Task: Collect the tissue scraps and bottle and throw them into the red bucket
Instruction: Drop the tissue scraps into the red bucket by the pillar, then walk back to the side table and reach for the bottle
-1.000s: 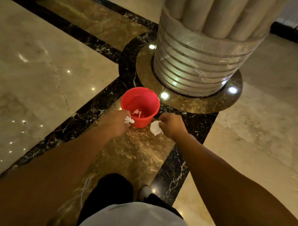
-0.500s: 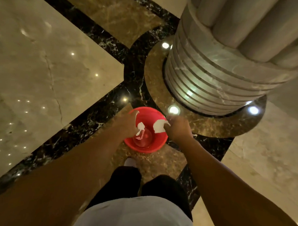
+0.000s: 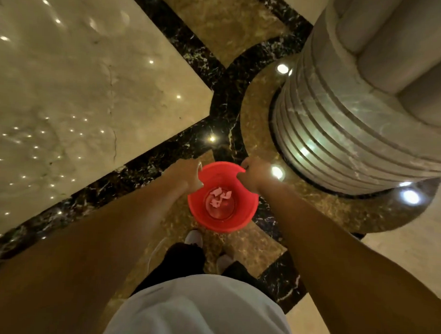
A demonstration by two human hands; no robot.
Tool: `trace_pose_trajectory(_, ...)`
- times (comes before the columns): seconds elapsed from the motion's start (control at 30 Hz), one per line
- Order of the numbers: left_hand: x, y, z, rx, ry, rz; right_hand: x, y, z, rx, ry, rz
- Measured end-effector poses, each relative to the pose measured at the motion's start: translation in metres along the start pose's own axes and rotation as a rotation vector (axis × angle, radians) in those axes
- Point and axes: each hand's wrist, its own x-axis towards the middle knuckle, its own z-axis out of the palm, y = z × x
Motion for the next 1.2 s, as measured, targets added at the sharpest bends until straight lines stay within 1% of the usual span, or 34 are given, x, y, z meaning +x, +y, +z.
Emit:
trace_pose_trajectory(0.2, -0.068, -0.018, 0.007, -0.166, 0.155, -0.248, -0.022, -0.045, 0.001, -0.061, -0.088, -0.327)
trace_pose_trajectory(0.3, -0.131, -0.052, 0.025, -0.239, 0.222, -0.471, -0.044, -0.093, 0.027, -0.041, -0.149, -0.470)
trace_pose_trajectory(0.37, -0.169, -0.073, 0.040, -0.291, 0.263, -0.586, -0.066, -0.122, 0.046, -0.029, -0.203, -0.526)
trace_pose_trajectory(0.43, -0.215, -0.094, 0.058, -0.308, 0.312, -0.682, -0.100, -0.150, 0.071, -0.077, -0.281, -0.640)
trace_pose_trajectory(0.53, -0.280, -0.123, 0.080, -0.345, 0.437, -0.836, -0.157, -0.187, 0.107, -0.142, -0.393, -0.800)
trace_pose_trajectory(0.63, -0.356, -0.146, 0.103, -0.386, 0.520, -0.952, -0.222, -0.215, 0.143, -0.199, -0.455, -0.932)
trace_pose_trajectory(0.77, -0.450, -0.169, 0.138, -0.449, 0.585, -1.041, -0.304, -0.245, 0.191, -0.291, -0.480, -1.115)
trace_pose_trajectory(0.83, -0.510, -0.182, 0.167, -0.433, 0.621, -1.071, -0.358, -0.259, 0.225, -0.336, -0.479, -1.191)
trace_pose_trajectory(0.93, -0.597, -0.201, 0.212, -0.376, 0.617, -1.096, -0.445, -0.270, 0.278, -0.400, -0.477, -1.259)
trace_pose_trajectory(1.0, -0.668, -0.215, 0.250, -0.396, 0.600, -1.144, -0.516, -0.270, 0.316, -0.470, -0.509, -1.326)
trace_pose_trajectory(1.1, -0.776, -0.237, 0.305, -0.418, 0.562, -1.297, -0.607, -0.274, 0.369, -0.569, -0.560, -1.520)
trace_pose_trajectory(1.17, -0.847, -0.247, 0.338, -0.450, 0.548, -1.406, -0.662, -0.278, 0.401, -0.605, -0.581, -1.601)
trace_pose_trajectory(1.2, -0.873, -0.251, 0.352, -0.474, 0.569, -1.452, -0.683, -0.280, 0.415, -0.625, -0.593, -1.619)
